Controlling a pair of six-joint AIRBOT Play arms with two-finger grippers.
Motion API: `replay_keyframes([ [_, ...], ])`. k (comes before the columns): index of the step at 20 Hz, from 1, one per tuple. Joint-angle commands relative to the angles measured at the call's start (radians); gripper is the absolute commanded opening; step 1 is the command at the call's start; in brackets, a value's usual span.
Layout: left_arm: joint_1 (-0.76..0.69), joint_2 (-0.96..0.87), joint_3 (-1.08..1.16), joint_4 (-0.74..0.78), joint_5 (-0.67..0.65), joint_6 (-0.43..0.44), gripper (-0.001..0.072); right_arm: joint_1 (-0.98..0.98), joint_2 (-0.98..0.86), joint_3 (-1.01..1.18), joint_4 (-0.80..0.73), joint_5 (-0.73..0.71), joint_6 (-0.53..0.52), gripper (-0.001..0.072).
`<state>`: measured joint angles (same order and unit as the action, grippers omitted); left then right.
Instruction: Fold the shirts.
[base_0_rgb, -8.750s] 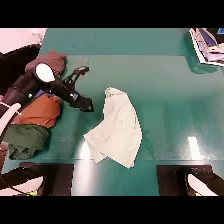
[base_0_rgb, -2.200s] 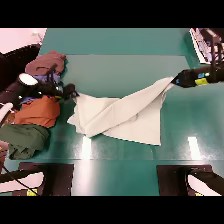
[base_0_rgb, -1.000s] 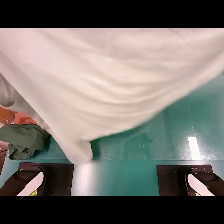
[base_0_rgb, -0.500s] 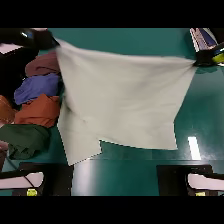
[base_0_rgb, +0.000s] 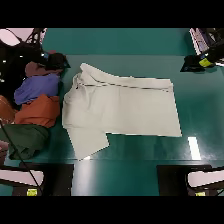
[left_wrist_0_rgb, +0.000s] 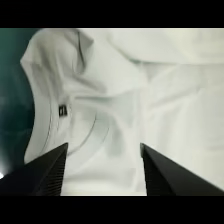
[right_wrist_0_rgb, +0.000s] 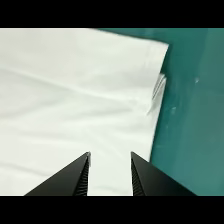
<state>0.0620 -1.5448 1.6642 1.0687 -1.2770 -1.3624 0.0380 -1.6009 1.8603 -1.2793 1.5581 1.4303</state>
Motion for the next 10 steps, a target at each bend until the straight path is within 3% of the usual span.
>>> replay_keyframes([
  [1,0.041,0.119,-0.155,0.072,-0.112,-0.029,0.0537,-0.080,0.106,-0.133,0.162,0.038,-0.033,0.0309],
  [6,0.045,0.401,-0.667,0.113,-0.039,-0.060,0.0538,-0.163,0.330,-0.490,0.189,-0.024,-0.045,0.0309],
  [10,0.045,0.467,-0.897,0.106,0.044,-0.079,0.0538,-0.159,0.421,-0.640,0.189,-0.083,-0.045,0.0308],
])
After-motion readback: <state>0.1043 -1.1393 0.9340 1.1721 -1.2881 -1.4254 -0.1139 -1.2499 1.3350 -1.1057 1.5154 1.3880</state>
